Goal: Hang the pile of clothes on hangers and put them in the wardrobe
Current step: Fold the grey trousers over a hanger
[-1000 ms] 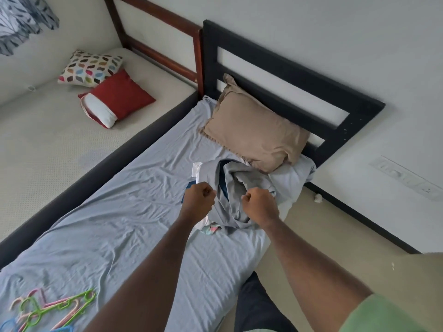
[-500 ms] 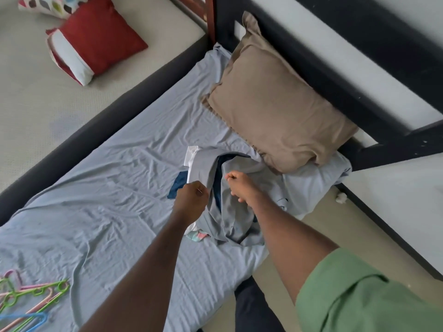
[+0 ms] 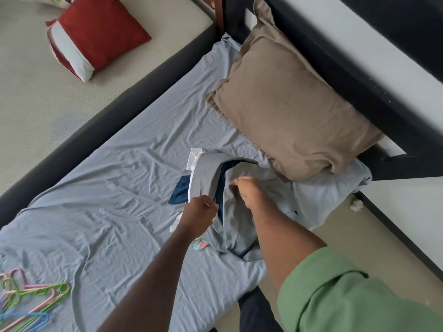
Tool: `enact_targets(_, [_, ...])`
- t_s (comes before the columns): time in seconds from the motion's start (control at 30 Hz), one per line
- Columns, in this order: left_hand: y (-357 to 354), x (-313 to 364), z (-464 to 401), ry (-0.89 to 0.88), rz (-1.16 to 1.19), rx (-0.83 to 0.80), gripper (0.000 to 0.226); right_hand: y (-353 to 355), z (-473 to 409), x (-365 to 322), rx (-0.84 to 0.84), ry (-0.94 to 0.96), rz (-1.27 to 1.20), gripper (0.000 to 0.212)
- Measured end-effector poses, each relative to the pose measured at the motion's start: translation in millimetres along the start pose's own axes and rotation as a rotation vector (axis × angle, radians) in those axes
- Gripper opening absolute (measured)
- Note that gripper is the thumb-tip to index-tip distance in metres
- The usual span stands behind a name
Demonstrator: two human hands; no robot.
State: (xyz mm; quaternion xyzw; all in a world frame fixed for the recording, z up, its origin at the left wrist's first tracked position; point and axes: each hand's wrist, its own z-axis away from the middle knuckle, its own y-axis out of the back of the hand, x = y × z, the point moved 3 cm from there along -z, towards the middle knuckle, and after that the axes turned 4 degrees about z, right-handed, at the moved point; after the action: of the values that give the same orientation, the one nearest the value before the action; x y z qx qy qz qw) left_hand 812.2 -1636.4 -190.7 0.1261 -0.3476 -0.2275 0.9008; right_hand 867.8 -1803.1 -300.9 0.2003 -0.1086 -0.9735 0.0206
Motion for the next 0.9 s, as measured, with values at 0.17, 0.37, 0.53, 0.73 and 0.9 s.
enact_targets(0.17, [-9.7, 6.3, -6.7, -0.026, -0.036, 0.030, 0.029, 19.7, 21.8, 13.8, -0.034, 0.068, -0.684, 0.016])
enact_targets(0.37, [-35.1, 28.6, 0.5, 0.102, 0.319, -0.105, 0.056, 34.1, 99.5, 51.5, -0.569, 0.035, -0.813, 0.036])
enact_targets(0.53, [-57.9, 14.3, 10.9, 0.243, 0.277, -0.121, 0.014, 31.2, 145.5, 93.1, -0.631, 0.008, -0.490, 0.038])
enact_targets(0.73, [-53.0, -8.9, 42.6, 0.190, 0.572, -0.241, 0.023, 49.8, 130.6, 142.6, -0.031, -0.311, -0.769, 0.046])
enact_targets(0.9, [-25.0, -36.1, 76.5, 0.090, 0.353, -0.470, 0.031, 38.6, 140.9, 126.9, -0.202, -0.186, -0.959, 0.039])
